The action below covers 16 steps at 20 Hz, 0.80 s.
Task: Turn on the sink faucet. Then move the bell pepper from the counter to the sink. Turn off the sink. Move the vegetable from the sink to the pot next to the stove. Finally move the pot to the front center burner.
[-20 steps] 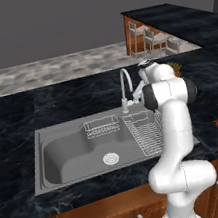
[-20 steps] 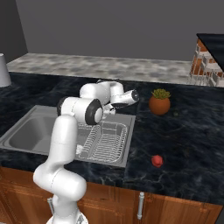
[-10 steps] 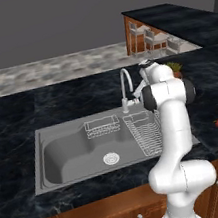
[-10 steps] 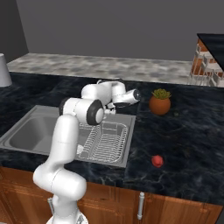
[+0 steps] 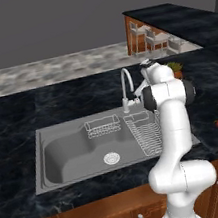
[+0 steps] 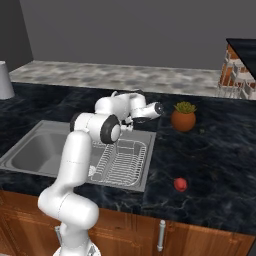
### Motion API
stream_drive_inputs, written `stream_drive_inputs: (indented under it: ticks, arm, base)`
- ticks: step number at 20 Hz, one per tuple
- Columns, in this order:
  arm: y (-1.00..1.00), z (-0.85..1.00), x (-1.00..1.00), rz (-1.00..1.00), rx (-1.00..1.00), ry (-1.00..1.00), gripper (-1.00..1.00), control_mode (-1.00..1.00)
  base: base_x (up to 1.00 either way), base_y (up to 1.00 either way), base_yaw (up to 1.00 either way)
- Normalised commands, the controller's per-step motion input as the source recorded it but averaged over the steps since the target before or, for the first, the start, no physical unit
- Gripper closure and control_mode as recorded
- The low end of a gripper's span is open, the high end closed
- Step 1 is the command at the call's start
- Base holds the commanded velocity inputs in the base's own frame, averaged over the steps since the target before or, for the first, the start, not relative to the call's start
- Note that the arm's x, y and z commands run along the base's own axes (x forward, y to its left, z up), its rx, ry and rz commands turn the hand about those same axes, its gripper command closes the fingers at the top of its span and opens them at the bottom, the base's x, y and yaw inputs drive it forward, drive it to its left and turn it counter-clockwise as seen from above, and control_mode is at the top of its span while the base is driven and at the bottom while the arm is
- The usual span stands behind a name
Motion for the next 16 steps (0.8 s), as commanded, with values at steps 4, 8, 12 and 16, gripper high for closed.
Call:
stream_drive_inputs:
  ticks: [4,8,12,16]
  arm:
    - [-0.73,-0.74,0.00,-0.06,0.00,0.00,1.00,-1.00]
    - [-0.73,-0.76,0.00,-0.06,0.00,0.00,1.00,-1.00]
    - [-0.71,-0.79,-0.01,-0.05,0.00,0.00,1.00,-1.00]
    - [-0.74,-0.82,-0.02,-0.05,0.00,-0.01,1.00,-1.00]
  base:
    - [0.00,0.00,0.00]
    - [0.00,0.00,0.00]
    - [0.00,0.00,0.00]
    - [0.00,0.00,0.00]
